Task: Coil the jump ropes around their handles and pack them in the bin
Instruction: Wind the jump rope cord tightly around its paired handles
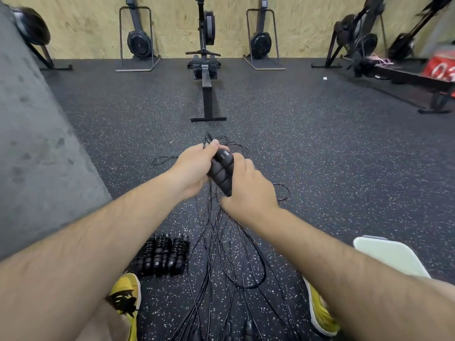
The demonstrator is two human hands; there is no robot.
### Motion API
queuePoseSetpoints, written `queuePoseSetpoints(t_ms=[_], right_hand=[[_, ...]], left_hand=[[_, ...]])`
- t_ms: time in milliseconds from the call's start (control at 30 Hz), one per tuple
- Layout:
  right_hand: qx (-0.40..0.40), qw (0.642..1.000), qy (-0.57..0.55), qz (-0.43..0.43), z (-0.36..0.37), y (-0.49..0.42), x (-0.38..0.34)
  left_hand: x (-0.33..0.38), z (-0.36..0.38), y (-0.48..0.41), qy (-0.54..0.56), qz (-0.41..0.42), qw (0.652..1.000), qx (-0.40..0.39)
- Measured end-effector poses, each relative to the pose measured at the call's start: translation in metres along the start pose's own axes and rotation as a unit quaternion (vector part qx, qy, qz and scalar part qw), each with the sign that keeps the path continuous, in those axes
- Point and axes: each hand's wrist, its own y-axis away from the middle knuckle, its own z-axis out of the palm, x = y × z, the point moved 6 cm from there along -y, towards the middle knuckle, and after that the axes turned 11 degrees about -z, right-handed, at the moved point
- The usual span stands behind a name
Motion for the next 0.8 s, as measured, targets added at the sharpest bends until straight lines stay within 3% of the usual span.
queuePoseSetpoints(t_ms=[33, 100, 167, 200, 233, 300, 367, 467, 567, 733, 800], right_hand=[[-0.007, 1.000, 0.008, -0.007, -0.004, -0.005, 0.003], [-0.021, 0.999, 0.036, -0.032, -0.011, -0.013, 0.008], [-0.025, 0.997, 0.050, -0.060, -0.018, -0.019, 0.013], [-0.029, 0.996, 0.053, -0.072, -0.020, -0.022, 0.015], [-0.038, 0.994, 0.057, -0.084, -0.020, -0.025, 0.016], [-0.057, 0.990, 0.070, -0.113, -0.020, -0.032, 0.017], [-0.068, 0.984, 0.081, -0.140, -0.017, -0.038, 0.015], [-0.081, 0.978, 0.083, -0.172, -0.012, -0.043, 0.009], [-0.074, 0.979, 0.062, -0.177, -0.011, -0.047, 0.006], [0.023, 0.985, 0.139, -0.100, -0.021, -0.056, 0.019], [0.026, 0.990, 0.111, -0.082, -0.022, -0.057, 0.023]], left_hand=[[0.002, -0.004, 0.000, -0.034, -0.011, 0.999, 0.008], [0.009, -0.015, 0.009, -0.228, -0.028, 0.972, 0.060], [0.022, -0.034, 0.019, -0.467, 0.031, 0.868, 0.167], [0.031, -0.040, 0.022, -0.534, 0.089, 0.816, 0.204], [0.036, -0.041, 0.025, -0.558, 0.149, 0.790, 0.205], [0.036, -0.032, 0.030, -0.573, 0.245, 0.774, 0.111], [0.027, -0.018, 0.028, -0.630, 0.305, 0.714, 0.027], [0.013, -0.006, 0.013, -0.696, 0.329, 0.637, 0.046], [0.020, 0.003, 0.004, -0.694, 0.353, 0.620, 0.097], [0.032, -0.007, -0.003, -0.653, 0.332, 0.666, 0.143], [0.035, -0.011, -0.003, -0.658, 0.333, 0.654, 0.165]])
